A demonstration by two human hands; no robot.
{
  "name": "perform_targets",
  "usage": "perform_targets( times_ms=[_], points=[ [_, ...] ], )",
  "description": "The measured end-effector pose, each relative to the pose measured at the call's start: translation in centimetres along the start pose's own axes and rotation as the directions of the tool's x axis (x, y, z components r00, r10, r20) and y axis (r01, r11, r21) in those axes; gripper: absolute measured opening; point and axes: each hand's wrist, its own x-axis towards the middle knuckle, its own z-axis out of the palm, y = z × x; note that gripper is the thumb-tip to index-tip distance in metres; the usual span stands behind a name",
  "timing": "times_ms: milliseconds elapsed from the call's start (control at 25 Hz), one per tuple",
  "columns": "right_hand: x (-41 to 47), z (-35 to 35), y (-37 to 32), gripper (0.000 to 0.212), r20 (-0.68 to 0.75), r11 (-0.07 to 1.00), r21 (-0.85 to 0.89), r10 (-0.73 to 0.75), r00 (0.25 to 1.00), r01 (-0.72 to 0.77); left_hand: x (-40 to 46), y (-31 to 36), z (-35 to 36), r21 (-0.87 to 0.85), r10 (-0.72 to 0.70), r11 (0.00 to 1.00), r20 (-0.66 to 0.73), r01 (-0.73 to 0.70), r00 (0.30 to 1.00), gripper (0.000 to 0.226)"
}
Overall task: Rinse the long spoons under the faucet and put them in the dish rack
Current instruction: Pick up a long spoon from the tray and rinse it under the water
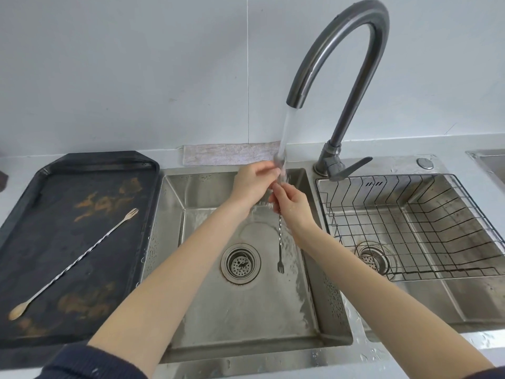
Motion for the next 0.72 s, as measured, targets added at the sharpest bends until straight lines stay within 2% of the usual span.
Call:
perform_targets(
  times_ms=[120,360,480,600,720],
  points=[
    [0.0,0.1,-0.1,0.041,-0.018,0.998,-0.065,-0.015,1.000,0.014,0.1,-0.4,0.1,-0.025,-0.004,1.000,0.026,0.005,1.000,0.017],
    [-0.3,0.2,-0.3,0.036,-0.062,0.989,-0.145,-0.028,0.998,0.019,0.8,-0.7,0.2,-0.005,0.017,1.000,-0.018,-0.017,1.000,0.023],
    [-0.4,0.1,-0.3,0.022,-0.019,0.994,-0.104,-0.044,0.999,0.041,1.1,-0.5,0.1,-0.050,0.015,0.999,-0.003,-0.015,1.000,0.024],
    [-0.5,-0.3,0.1,0.025,-0.003,0.998,-0.040,-0.050,0.999,0.050,1.2,-0.1,0.2,-0.122,-0.006,0.993,0.030,0.010,1.000,0.033],
    [-0.5,-0.5,0.4,0.031,-0.019,0.999,-0.002,-0.032,0.999,0.032,1.1,0.2,0.5,-0.076,0.018,0.997,0.028,-0.016,0.999,0.043]
  ],
)
